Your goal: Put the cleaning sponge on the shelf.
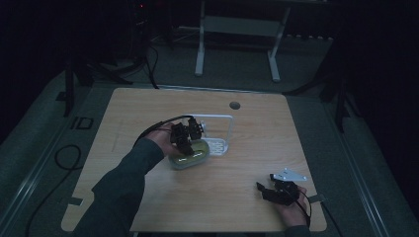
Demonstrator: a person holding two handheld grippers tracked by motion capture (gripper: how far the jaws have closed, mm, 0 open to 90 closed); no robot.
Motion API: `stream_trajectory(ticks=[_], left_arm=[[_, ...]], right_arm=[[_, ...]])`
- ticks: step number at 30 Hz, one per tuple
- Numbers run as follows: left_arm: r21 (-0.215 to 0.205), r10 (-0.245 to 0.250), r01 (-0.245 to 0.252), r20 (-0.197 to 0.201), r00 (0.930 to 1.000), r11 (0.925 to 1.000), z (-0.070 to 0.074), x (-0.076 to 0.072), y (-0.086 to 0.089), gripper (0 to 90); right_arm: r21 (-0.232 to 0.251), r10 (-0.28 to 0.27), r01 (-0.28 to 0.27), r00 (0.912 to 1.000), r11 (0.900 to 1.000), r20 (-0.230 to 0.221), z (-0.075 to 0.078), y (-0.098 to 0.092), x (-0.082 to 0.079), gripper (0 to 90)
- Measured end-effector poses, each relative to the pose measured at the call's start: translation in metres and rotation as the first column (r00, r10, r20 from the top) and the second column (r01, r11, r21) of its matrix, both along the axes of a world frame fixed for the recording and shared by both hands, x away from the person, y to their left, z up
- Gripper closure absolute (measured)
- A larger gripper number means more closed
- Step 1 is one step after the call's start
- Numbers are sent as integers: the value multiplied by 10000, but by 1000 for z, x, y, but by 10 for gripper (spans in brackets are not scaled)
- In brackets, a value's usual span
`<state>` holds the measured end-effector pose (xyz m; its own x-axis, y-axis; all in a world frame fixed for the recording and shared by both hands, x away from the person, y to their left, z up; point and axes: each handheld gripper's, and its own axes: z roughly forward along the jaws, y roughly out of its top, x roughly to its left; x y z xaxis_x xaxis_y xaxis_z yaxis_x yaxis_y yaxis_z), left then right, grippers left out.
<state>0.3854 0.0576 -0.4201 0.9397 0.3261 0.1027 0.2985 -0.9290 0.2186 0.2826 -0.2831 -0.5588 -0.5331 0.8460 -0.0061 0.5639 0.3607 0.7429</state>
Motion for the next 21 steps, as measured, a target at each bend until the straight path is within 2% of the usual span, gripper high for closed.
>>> stream_trajectory(ticks=[12, 21], left_arm=[[85, -576, 573, 366, 9977, 9983, -4, 5, -2, 719], [7, -616, 616, 353, 9975, 9981, -6, 10, 0, 718]], right_arm=[[4, 5, -5, 10000, 10000, -11, 0, 0, 0, 330], [2, 4, -4, 10000, 10000, -8, 0, 0, 0, 329]])
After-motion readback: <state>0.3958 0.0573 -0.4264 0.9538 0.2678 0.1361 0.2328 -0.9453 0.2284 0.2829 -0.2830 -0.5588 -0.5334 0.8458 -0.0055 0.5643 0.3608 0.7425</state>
